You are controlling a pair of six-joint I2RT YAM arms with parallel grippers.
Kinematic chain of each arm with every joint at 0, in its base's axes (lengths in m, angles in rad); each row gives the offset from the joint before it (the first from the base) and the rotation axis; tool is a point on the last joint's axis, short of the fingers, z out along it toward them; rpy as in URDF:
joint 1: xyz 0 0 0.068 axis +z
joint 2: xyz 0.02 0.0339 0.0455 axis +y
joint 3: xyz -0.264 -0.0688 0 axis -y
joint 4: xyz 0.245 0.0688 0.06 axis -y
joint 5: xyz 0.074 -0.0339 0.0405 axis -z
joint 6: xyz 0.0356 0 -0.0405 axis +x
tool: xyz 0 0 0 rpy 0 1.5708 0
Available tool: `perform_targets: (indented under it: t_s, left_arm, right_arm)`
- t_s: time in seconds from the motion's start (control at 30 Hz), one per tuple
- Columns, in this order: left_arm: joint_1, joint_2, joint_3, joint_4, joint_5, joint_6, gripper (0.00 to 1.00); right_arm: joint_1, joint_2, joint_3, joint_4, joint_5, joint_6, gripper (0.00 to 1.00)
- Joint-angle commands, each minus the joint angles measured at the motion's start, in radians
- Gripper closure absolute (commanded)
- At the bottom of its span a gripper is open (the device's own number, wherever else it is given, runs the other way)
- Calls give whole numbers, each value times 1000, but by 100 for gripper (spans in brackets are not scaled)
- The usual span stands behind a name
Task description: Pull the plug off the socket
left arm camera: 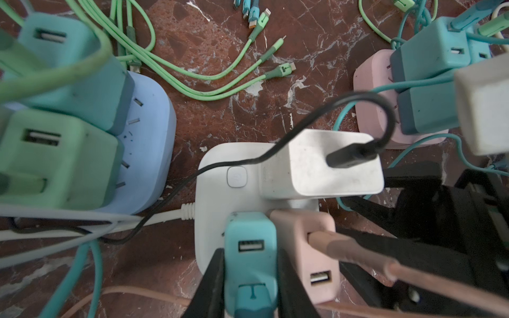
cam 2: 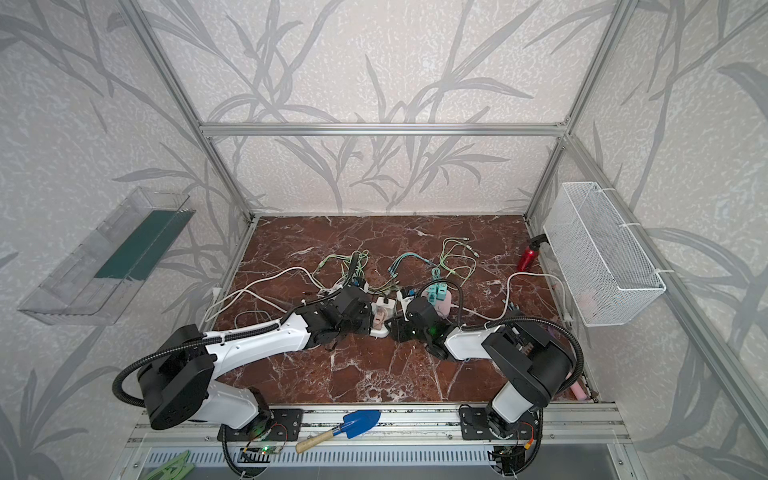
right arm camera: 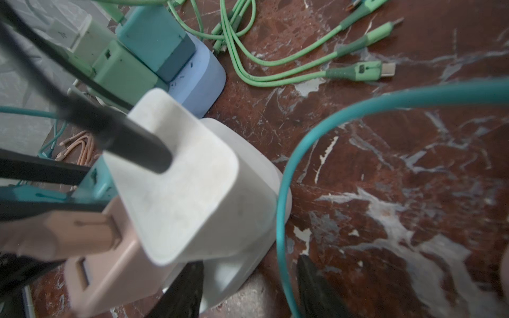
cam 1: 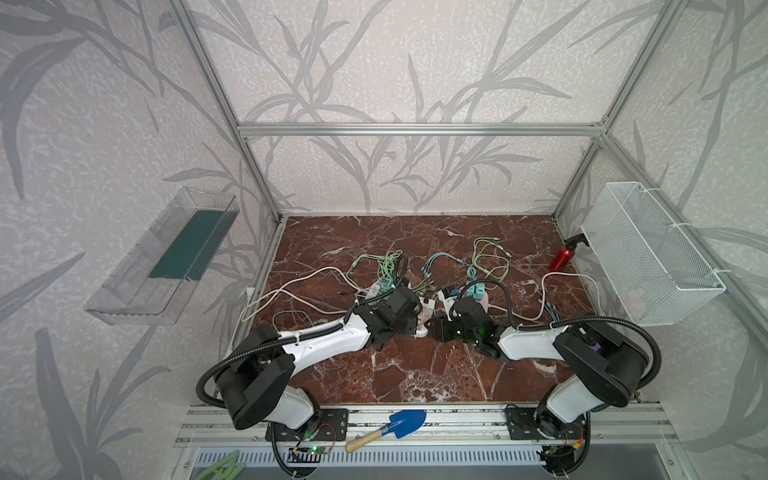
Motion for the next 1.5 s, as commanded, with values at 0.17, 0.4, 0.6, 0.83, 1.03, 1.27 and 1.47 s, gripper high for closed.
perform_targets:
  t_s: [0.17,0.4,0.6,0.83,1.03,1.27,1.47]
  left_arm:
    - [-9,4,-4,100,37,-9,100]
    - [-9,-69,-40,168,3,-15,100]
    - [-9,-73,-37,174,9,11,100]
    - [-10,-47,-29,178,30,5,100]
    - [-10,-103,-23,138,-33,63,100]
    - [-10,-81,-9,145,23,86,100]
    - [-10,-77,-56,221,36,57,100]
  right_arm:
    - [-3,36,54,-111,-36,25,49]
    - [-3,65,105,-289,17,-30,53]
    - [-1,95,160,-401,40,-65,54]
    - [2,94,170,-432,62,-62,55]
    - [3,98,186,-496,99,-74,55]
    - [3,129,220,-540,114,-84,55]
    - [4,118,212,-514,92,-81,54]
